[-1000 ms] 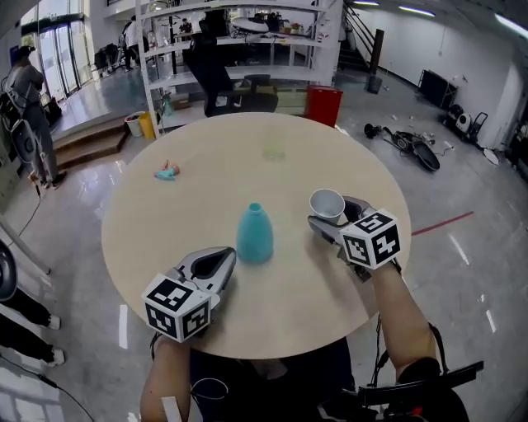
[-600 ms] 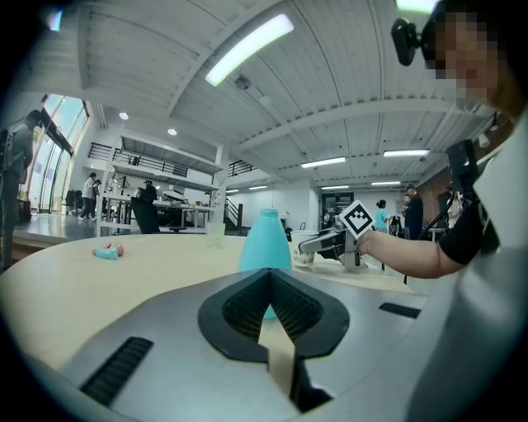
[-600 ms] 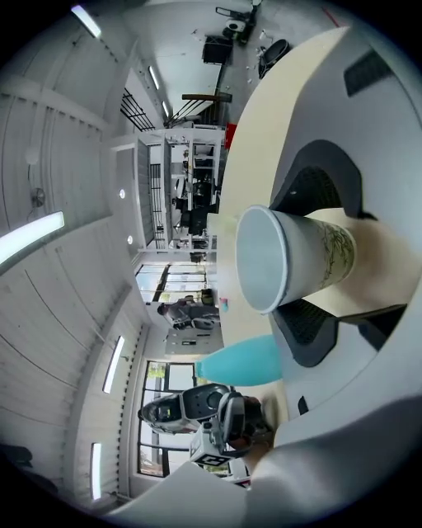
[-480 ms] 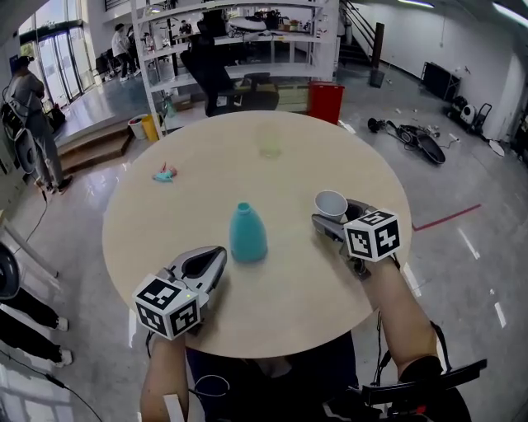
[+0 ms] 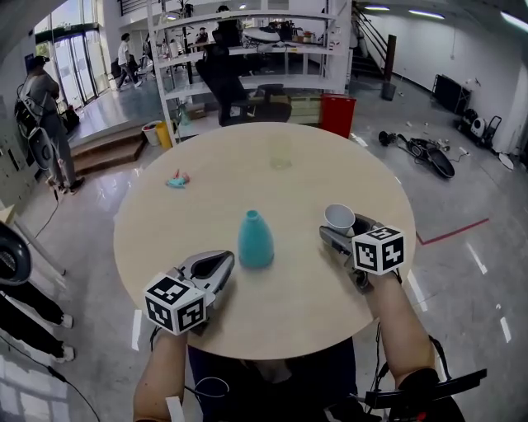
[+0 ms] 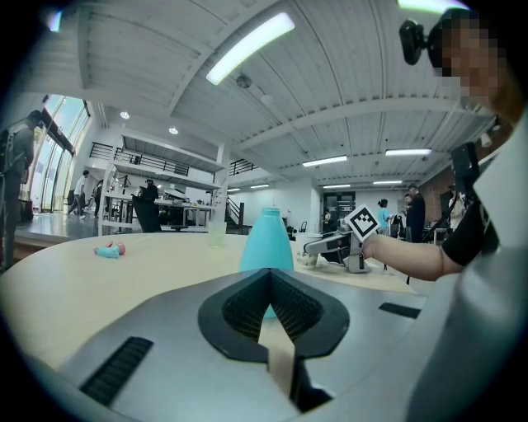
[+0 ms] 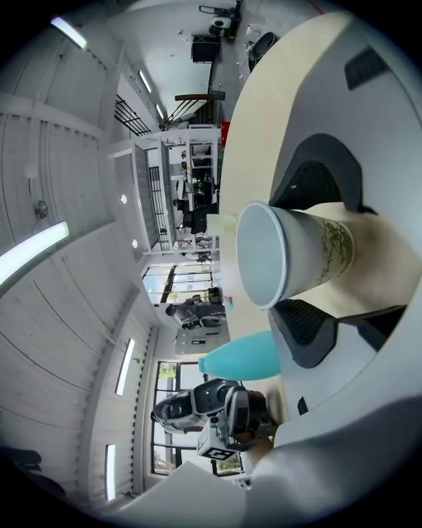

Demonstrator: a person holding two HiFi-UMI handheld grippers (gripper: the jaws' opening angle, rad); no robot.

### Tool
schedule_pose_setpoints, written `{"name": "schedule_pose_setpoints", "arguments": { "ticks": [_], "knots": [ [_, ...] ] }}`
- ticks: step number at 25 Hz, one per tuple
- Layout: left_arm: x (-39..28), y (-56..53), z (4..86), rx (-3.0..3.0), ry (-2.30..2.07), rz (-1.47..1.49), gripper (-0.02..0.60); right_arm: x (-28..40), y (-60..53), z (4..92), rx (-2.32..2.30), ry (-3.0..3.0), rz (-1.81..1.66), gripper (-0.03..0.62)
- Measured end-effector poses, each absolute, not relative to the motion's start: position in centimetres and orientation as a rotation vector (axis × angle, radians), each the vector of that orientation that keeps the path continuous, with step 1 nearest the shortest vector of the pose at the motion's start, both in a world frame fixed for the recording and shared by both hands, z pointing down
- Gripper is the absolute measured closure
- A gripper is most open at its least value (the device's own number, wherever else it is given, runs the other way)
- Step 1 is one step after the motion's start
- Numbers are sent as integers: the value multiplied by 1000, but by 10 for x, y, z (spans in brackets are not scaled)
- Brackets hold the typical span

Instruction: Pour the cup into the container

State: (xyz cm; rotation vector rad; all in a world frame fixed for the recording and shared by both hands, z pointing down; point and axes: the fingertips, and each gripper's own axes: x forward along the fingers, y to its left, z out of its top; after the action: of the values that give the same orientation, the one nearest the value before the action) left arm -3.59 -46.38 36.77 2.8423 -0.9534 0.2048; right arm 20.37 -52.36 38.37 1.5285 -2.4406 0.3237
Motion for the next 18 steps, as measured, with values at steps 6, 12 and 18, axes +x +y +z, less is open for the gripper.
{"name": "schedule_pose_setpoints", "arguments": {
  "ticks": [6, 12, 18],
  "knots": [
    [-32, -465, 367, 2852, -958, 198, 580, 217, -497, 370, 1589, -2446, 282, 276],
    [-42, -454, 358, 2828, -1049, 104, 580, 211, -464, 349, 1623, -2479, 215, 278],
    [-39, -410, 343, 2845, -1100, 45, 580, 187, -430, 324, 1605, -2582, 80, 571]
  ]
}}
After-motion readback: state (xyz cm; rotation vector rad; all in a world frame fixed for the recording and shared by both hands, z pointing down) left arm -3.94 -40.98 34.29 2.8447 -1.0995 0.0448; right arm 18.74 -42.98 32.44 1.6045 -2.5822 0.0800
